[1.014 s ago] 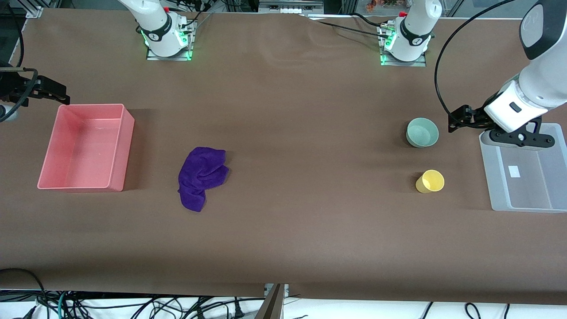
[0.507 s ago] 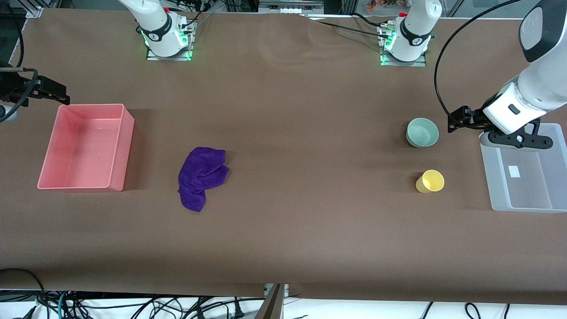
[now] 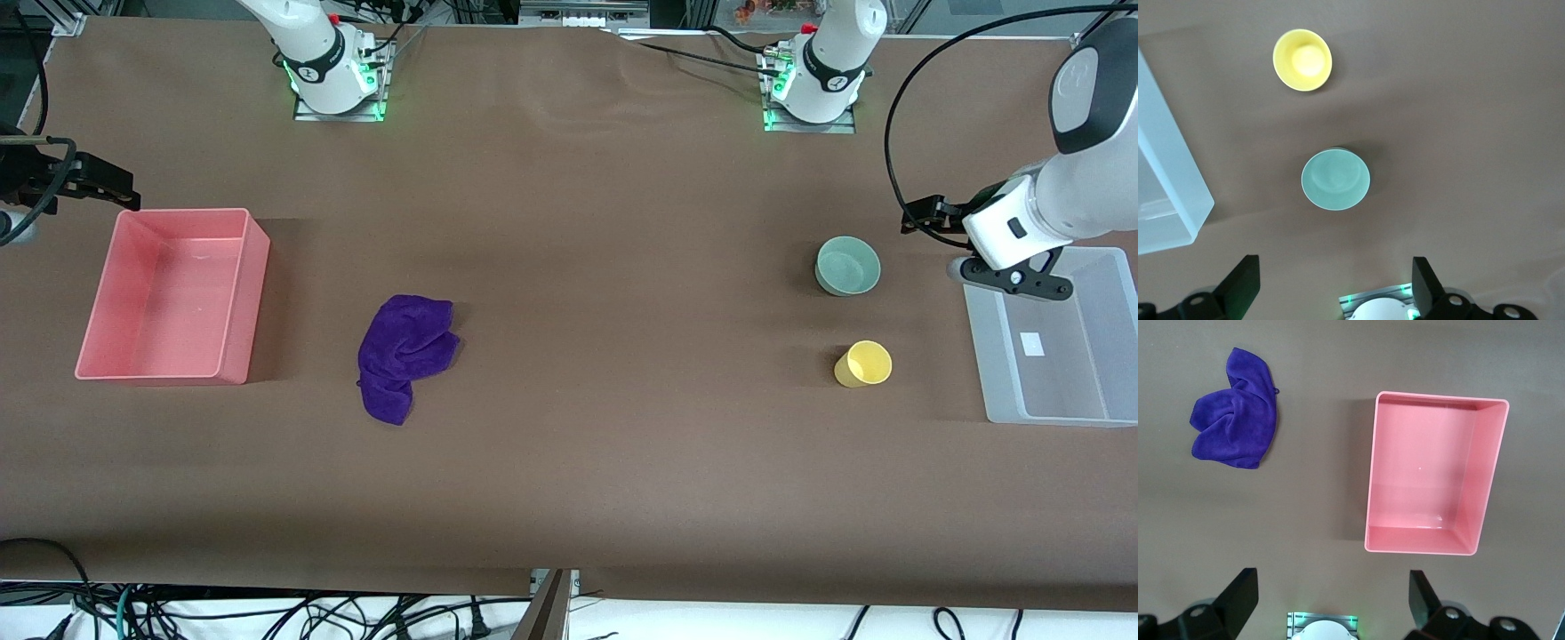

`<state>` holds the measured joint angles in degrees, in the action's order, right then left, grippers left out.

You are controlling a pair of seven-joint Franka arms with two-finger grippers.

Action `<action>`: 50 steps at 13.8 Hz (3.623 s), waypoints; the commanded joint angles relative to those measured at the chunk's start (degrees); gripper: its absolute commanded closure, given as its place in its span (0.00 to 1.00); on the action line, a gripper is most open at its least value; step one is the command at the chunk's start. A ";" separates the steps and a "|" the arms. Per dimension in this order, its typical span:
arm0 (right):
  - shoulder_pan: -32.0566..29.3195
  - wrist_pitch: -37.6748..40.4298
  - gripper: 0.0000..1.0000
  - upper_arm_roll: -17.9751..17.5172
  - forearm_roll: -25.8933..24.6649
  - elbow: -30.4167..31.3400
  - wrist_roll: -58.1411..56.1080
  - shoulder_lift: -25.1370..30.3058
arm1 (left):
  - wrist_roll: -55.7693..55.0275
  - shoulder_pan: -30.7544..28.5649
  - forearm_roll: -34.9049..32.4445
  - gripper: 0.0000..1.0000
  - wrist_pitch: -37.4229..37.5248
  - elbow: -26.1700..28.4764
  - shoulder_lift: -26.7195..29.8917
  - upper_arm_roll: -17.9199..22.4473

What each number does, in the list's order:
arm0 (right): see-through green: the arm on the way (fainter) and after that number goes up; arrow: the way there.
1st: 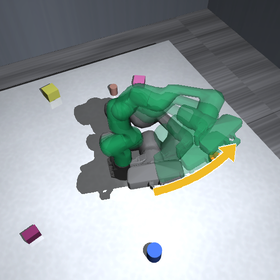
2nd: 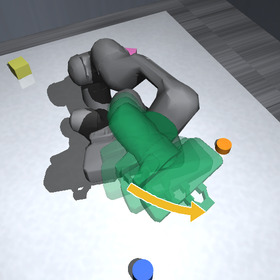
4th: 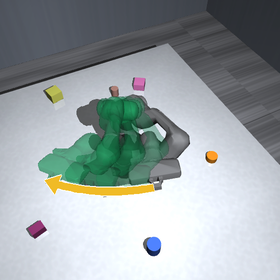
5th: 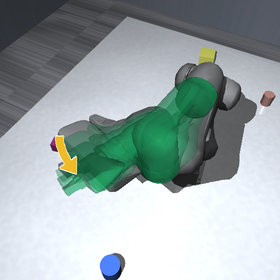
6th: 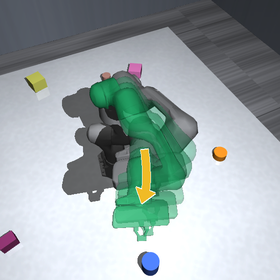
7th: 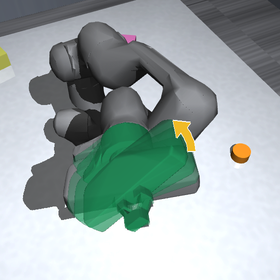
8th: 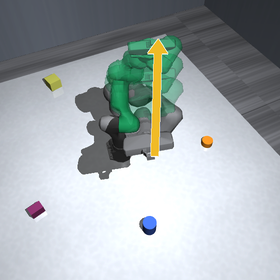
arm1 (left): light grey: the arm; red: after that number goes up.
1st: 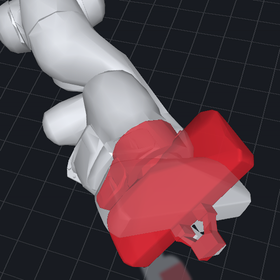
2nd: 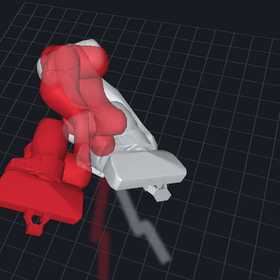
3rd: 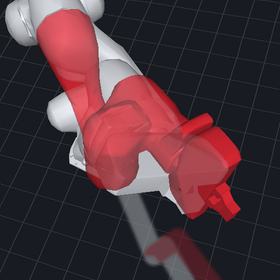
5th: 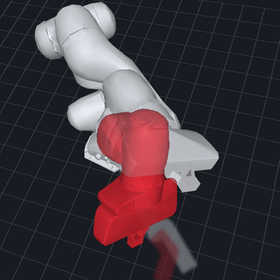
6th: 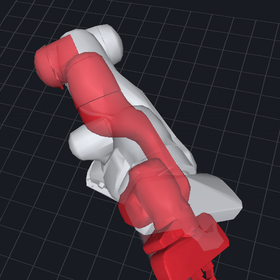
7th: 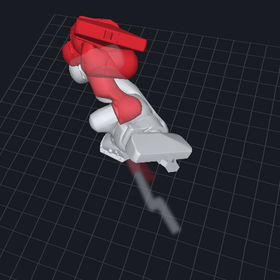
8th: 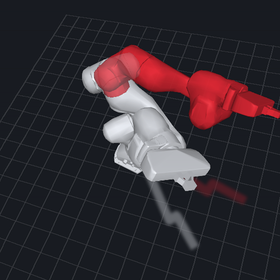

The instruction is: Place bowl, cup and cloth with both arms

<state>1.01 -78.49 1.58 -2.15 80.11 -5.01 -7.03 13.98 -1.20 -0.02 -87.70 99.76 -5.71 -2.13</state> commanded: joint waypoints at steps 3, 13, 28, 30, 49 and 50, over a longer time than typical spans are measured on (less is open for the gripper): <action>-0.22 0.09 0.00 0.00 0.22 -1.28 0.00 -0.62 | 18.33 -4.50 -3.49 0.00 -14.48 14.90 3.25 0.02; 7.68 -13.06 0.00 -1.23 4.43 -0.66 1.23 -20.99 | 22.14 -6.89 -3.49 0.31 -59.69 39.19 -8.09 -0.06; 14.28 -53.70 0.00 -2.20 7.16 19.55 9.05 -30.76 | 27.04 -9.50 -3.23 1.00 -37.77 28.16 0.61 0.64; 14.20 -53.79 0.25 -2.20 7.16 19.64 8.96 -31.29 | 34.50 -14.08 -3.32 1.00 -28.97 18.68 -0.87 0.64; 6.99 -5.74 1.00 8.94 6.64 -3.28 -15.96 -22.24 | 56.77 -33.96 -3.32 0.00 -33.25 -13.80 -34.20 0.47; 6.99 -3.71 1.00 12.19 6.64 -3.47 -20.78 -22.16 | 56.34 -33.70 -3.14 0.00 -29.93 -14.41 -32.71 0.12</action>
<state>8.00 -86.61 9.40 4.21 78.14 -18.37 -29.25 70.04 -34.61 -2.72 -122.64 87.05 -40.33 -0.90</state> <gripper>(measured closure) 0.921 0.621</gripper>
